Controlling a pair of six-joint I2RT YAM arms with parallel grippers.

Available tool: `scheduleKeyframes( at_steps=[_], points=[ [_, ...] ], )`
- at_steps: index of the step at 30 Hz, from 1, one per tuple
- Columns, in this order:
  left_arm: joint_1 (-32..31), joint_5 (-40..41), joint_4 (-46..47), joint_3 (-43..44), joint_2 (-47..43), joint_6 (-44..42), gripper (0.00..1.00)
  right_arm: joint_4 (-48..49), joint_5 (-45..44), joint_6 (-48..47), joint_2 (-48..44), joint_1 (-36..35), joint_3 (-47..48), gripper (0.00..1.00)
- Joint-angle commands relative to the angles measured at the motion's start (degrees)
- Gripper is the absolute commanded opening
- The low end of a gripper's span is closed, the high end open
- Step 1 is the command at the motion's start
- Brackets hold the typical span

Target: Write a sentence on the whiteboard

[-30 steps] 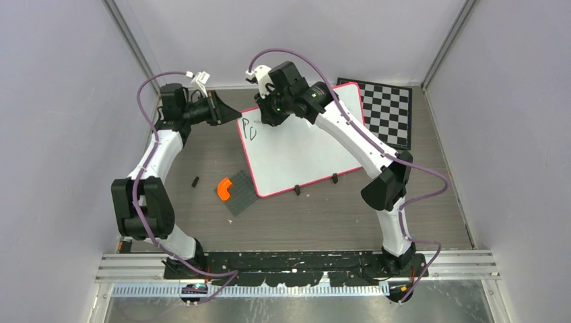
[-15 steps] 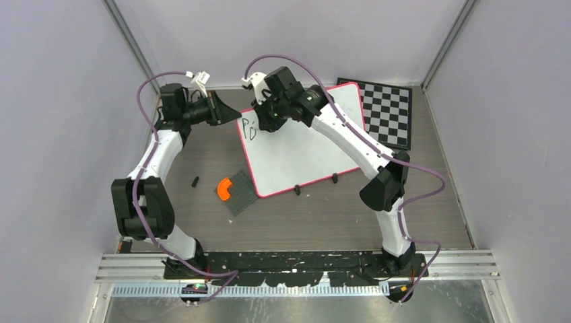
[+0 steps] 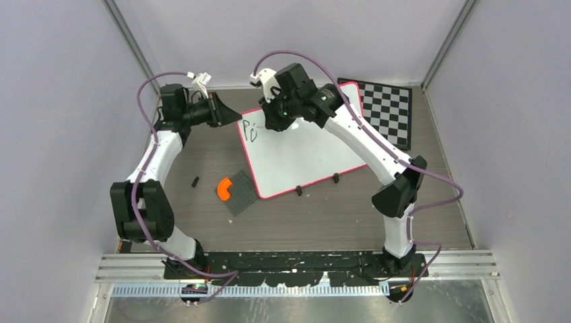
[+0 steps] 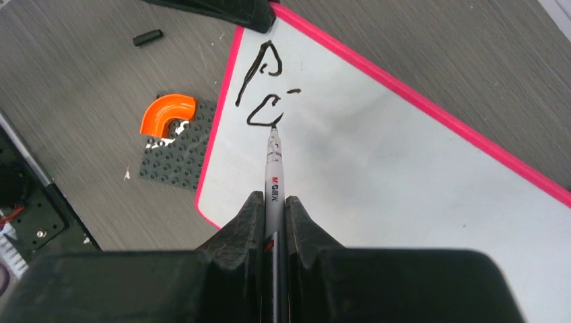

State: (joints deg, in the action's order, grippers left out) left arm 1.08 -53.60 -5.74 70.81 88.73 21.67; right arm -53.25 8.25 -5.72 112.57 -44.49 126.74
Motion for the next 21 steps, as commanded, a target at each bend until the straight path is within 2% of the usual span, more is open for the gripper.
scheduleKeyframes(
  at_steps=[1,4,10,11,13,17,21],
  points=[
    [-0.3,-0.2,-4.4,1.8,-2.5,-2.7,0.00,-0.6,3.5,-0.4,-6.7,1.1,-2.2,0.00],
    [-0.5,-0.3,-5.9,2.1,-2.6,-4.3,0.00,-0.5,11.9,0.9,-8.6,3.7,-3.8,0.00],
    [-1.9,-0.9,-9.0,3.4,-2.7,-6.4,0.00,6.0,25.3,14.2,-8.6,13.3,-6.4,0.00],
    [-2.4,-0.9,-9.7,3.8,-2.6,-7.0,0.00,8.0,25.3,16.1,-8.9,14.3,-7.0,0.00],
    [-2.9,-0.7,-11.1,4.6,-2.5,-7.8,0.00,8.3,20.7,15.3,-9.0,14.4,-6.0,0.00],
    [-3.6,-0.1,-12.9,6.1,-2.1,-8.4,0.00,4.2,5.9,9.1,-8.9,10.6,-1.5,0.00],
    [-4.3,0.7,-14.5,7.3,-1.9,-9.1,0.00,8.3,0.1,11.0,-10.9,10.5,-6.1,0.00]
  ],
)
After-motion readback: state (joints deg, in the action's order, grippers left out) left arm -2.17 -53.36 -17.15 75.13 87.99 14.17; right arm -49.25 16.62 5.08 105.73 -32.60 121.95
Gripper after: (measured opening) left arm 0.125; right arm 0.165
